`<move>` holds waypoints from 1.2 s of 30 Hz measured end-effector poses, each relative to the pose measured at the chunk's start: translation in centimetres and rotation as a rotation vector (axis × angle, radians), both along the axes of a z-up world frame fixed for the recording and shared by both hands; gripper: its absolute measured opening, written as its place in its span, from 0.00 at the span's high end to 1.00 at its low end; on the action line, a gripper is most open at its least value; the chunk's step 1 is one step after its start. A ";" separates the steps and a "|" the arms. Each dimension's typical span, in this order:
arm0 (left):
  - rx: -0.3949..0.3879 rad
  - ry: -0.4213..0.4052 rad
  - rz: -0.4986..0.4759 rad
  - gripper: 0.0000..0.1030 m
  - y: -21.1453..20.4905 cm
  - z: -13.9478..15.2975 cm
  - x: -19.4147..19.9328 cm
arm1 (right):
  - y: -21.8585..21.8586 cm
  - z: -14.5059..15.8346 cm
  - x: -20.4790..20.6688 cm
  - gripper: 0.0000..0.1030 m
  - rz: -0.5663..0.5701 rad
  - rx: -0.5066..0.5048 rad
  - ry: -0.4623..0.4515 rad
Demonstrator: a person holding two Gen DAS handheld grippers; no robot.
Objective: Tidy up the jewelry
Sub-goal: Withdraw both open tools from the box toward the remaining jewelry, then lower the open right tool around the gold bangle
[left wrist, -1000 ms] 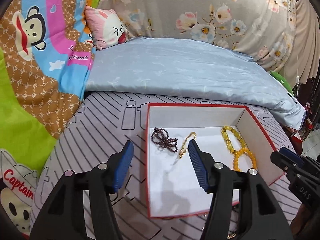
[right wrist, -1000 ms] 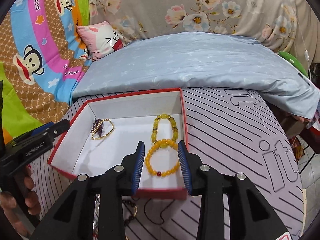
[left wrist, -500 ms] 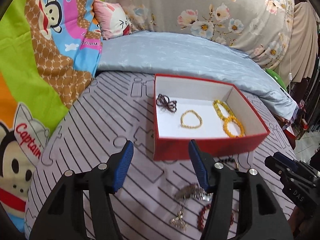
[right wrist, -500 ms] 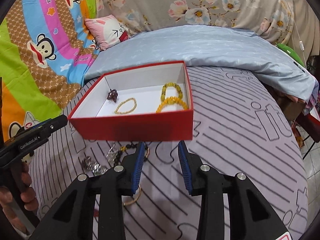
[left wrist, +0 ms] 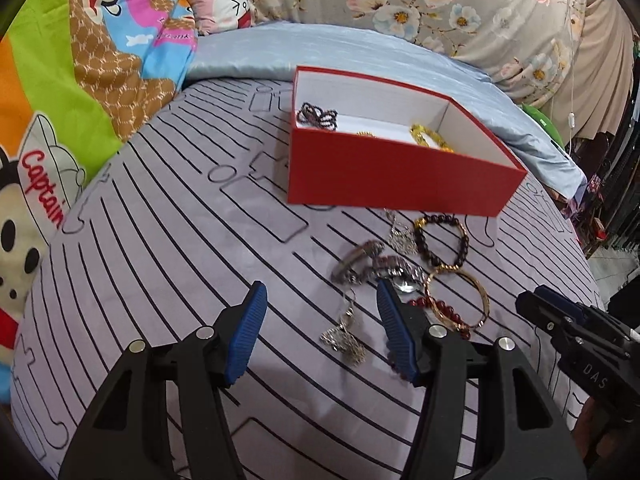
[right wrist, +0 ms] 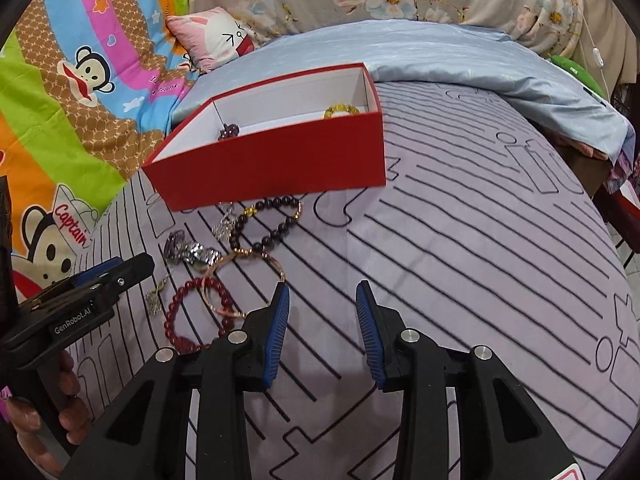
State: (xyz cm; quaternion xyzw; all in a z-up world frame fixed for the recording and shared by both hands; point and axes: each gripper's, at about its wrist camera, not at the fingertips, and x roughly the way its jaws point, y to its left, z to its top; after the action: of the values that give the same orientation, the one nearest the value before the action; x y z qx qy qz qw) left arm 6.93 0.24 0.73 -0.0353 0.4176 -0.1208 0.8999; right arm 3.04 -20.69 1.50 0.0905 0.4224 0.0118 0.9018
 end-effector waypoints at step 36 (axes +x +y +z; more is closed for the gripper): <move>-0.025 0.022 0.049 0.48 1.1 -1.1 -1.7 | 4.8 -1.2 2.6 0.46 0.101 0.027 0.047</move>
State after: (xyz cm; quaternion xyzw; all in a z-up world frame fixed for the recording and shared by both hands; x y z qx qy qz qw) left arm 5.27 1.36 -0.42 -0.0584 0.4251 -0.1035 0.8973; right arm 5.60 -15.93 0.25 0.0814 0.4473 0.0609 0.8886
